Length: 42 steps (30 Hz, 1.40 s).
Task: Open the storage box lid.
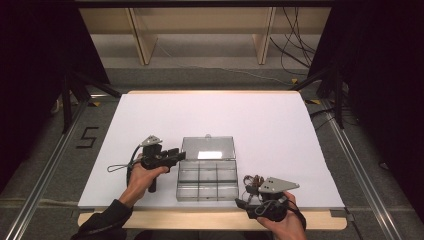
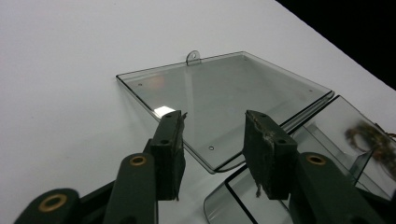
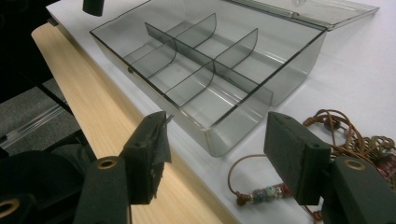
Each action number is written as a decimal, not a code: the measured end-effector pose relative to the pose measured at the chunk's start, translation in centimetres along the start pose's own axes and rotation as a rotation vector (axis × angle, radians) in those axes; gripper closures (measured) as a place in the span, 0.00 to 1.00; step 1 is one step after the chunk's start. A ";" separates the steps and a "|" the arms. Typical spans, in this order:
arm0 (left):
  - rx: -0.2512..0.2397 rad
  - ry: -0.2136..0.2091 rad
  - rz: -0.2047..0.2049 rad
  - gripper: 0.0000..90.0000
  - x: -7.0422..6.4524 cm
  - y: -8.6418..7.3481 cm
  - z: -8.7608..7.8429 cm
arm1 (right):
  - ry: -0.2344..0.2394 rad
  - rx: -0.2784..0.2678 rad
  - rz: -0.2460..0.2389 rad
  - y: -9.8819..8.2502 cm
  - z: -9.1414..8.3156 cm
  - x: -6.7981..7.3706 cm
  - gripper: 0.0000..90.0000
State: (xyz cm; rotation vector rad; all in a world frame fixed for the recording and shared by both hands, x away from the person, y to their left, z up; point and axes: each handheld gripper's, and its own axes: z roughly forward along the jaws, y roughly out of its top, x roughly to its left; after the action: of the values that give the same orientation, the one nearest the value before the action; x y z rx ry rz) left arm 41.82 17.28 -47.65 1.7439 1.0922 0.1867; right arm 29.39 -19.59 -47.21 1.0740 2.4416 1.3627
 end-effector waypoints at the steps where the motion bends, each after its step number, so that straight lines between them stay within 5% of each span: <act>1: 0.002 -0.001 0.003 0.63 0.0 0.1 -0.2 | 0.006 -0.016 -0.022 0.0 0.1 -0.3 0.45; 4: -0.001 -0.006 0.003 0.62 -0.2 0.1 -0.7 | -0.020 -0.019 -0.027 -0.1 -0.1 -0.3 0.45; 6: -0.008 -0.010 0.002 0.60 -0.4 0.1 -1.1 | -0.014 0.004 0.025 -0.1 -0.4 -0.1 0.45; 7: -0.007 -0.010 0.003 0.60 -0.6 0.0 -1.5 | -0.014 -0.018 -0.024 -0.1 -0.3 -0.5 0.45; 8: -0.001 -0.004 0.015 0.60 -0.7 0.0 -1.8 | -0.019 -0.011 0.006 -0.1 -0.3 -0.3 0.45; 16: -0.003 -0.011 0.024 0.59 -1.5 -0.6 -3.0 | -0.022 -0.020 -0.001 -0.2 -0.5 -0.8 0.45; 17: -0.001 -0.014 0.023 0.58 -1.7 -0.7 -3.1 | -0.005 -0.022 0.033 -0.2 -0.6 -0.6 0.45; 26: 0.009 -0.023 0.050 0.55 -2.6 -1.8 -4.7 | -0.027 -0.036 -0.006 -0.3 -0.6 -1.3 0.45; 33: 0.009 -0.037 0.063 0.54 -3.5 -2.9 -6.1 | -0.033 -0.028 0.055 -0.5 -1.0 -1.4 0.45; 42: 0.037 -0.057 0.087 0.48 -4.5 -4.2 -7.3 | -0.040 -0.050 0.022 -0.5 -1.2 -1.9 0.45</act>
State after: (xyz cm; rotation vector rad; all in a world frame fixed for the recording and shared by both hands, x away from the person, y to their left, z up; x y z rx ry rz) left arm 32.56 19.10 -46.10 1.8201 0.9856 0.1708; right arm 30.06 -21.79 -47.32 1.1091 2.3613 1.3874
